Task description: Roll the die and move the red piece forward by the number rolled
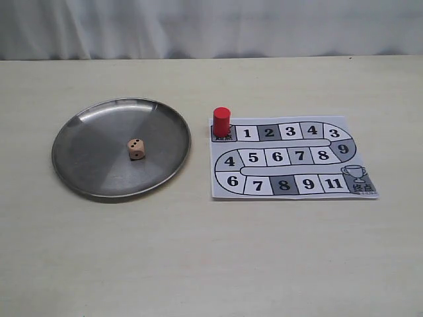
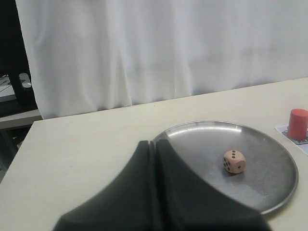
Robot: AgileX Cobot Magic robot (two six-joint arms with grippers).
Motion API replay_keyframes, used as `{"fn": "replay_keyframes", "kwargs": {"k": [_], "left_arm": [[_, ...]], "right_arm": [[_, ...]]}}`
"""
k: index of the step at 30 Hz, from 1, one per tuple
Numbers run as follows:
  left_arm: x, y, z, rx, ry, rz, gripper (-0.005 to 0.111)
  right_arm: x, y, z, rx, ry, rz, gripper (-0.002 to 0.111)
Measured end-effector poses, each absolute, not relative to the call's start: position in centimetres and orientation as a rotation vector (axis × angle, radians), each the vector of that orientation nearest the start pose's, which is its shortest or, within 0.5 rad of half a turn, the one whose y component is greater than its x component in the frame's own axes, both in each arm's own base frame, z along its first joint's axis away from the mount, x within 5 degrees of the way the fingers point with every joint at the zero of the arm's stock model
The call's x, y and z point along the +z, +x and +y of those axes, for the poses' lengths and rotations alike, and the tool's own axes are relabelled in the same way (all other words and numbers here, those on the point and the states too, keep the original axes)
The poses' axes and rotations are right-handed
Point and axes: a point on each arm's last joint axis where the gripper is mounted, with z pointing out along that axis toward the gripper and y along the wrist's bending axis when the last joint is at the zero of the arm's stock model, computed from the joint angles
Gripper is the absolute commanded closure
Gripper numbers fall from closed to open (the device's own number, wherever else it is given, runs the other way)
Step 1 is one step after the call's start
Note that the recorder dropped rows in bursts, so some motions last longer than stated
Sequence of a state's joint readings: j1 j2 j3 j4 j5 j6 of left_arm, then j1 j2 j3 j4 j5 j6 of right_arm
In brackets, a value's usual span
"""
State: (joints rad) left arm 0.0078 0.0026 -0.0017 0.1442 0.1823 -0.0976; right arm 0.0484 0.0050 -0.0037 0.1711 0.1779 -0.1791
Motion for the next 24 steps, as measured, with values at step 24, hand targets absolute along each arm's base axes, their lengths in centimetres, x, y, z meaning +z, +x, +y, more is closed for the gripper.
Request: {"fn": "replay_keyframes", "kwargs": {"k": [24], "left_arm": [[19.7, 5.6, 0.3, 0.061, 0.011, 1.665, 0.107]], "right_arm": [[20.9, 12.8, 0.4, 0.146, 0.177, 1.928, 0.104]]}}
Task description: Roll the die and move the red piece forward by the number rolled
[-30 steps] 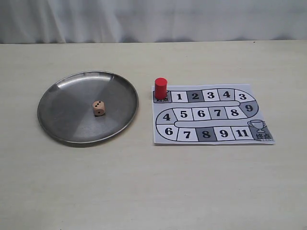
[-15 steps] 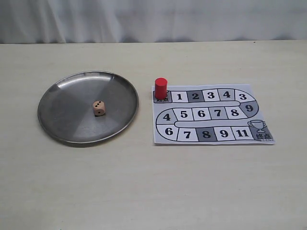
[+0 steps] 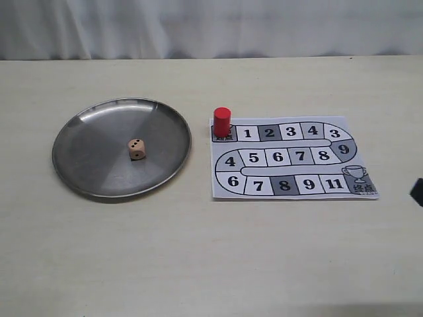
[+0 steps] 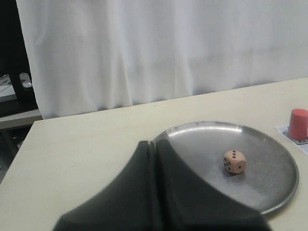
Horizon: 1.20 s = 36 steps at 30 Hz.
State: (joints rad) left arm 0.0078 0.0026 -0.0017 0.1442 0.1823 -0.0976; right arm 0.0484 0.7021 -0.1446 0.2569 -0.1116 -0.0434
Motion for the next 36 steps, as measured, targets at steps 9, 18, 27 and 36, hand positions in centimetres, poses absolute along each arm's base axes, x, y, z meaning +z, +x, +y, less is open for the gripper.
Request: {"fn": "replay_keyframes", "kwargs": {"k": [9, 18, 27, 36], "left_arm": [[19.7, 5.6, 0.3, 0.061, 0.011, 1.665, 0.107], [19.7, 5.6, 0.3, 0.061, 0.011, 1.665, 0.107], [19.7, 5.6, 0.3, 0.061, 0.011, 1.665, 0.107], [19.7, 5.6, 0.3, 0.061, 0.011, 1.665, 0.107]], "right_arm": [[16.7, 22.7, 6.9, 0.250, -0.045, 2.413, 0.077], [17.6, 33.0, 25.3, 0.418, -0.628, 2.310, 0.043], [12.5, 39.1, 32.3, 0.426, -0.786, 2.347, 0.043], [10.4, 39.8, 33.2, 0.386, -0.942, 2.376, 0.100]]}}
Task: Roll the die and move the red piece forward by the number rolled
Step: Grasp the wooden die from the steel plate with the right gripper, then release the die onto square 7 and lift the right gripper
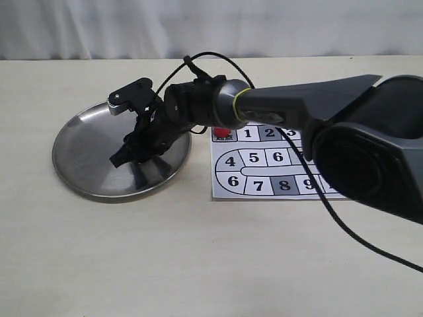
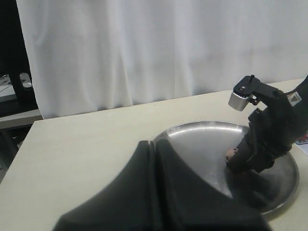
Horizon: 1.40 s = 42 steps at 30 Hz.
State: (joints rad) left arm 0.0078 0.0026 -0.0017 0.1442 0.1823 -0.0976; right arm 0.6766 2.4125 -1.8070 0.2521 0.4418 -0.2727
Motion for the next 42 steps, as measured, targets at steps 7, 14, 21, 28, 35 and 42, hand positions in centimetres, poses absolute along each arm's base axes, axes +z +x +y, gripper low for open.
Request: {"fn": "replay_keyframes", "kwargs": {"k": [7, 14, 21, 28, 35, 42], "left_arm": [[19.7, 5.6, 0.3, 0.061, 0.011, 1.665, 0.107], [19.7, 5.6, 0.3, 0.061, 0.011, 1.665, 0.107], [19.7, 5.6, 0.3, 0.061, 0.011, 1.665, 0.107], [19.7, 5.6, 0.3, 0.061, 0.011, 1.665, 0.107], [19.7, 5.6, 0.3, 0.061, 0.011, 1.665, 0.107], [19.7, 5.6, 0.3, 0.061, 0.011, 1.665, 0.107]], "right_arm": [[16.6, 40.0, 31.1, 0.346, -0.968, 2.351, 0.104], [29.5, 41.0, 21.6, 0.225, -0.725, 2.318, 0.104], [27.9, 41.3, 13.6, 0.127, -0.557, 2.556, 0.104], [16.9, 40.9, 11.8, 0.086, -0.534, 2.766, 0.091], [16.2, 41.2, 11.9, 0.091, -0.499, 2.753, 0.051], [16.4, 41.6, 11.9, 0.094, -0.487, 2.709, 0.032]]}}
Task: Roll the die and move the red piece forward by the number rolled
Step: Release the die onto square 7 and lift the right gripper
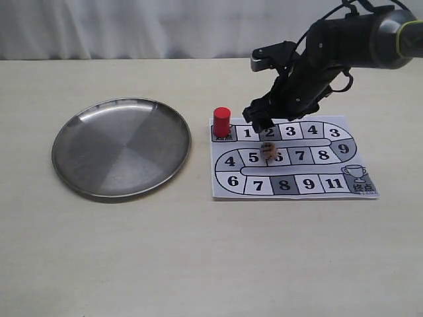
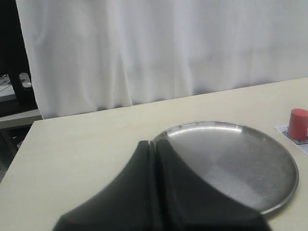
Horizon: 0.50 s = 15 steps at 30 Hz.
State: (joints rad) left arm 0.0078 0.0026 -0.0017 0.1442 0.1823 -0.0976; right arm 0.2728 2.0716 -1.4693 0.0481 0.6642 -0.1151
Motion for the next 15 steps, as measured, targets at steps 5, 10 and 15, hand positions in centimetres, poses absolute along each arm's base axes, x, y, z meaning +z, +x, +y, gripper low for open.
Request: {"fn": "replay_keyframes", "kwargs": {"k": [5, 10, 15], "left_arm": [[19.7, 5.6, 0.3, 0.061, 0.011, 1.665, 0.107], [19.7, 5.6, 0.3, 0.061, 0.011, 1.665, 0.107], [19.7, 5.6, 0.3, 0.061, 0.011, 1.665, 0.107]], "right_arm": [[17.0, 42.0, 12.0, 0.091, -0.489, 2.698, 0.032], [18.9, 41.9, 12.0, 0.088, -0.498, 2.707, 0.032], [22.3, 41.0, 11.7, 0.090, -0.509, 2.681, 0.064]]}}
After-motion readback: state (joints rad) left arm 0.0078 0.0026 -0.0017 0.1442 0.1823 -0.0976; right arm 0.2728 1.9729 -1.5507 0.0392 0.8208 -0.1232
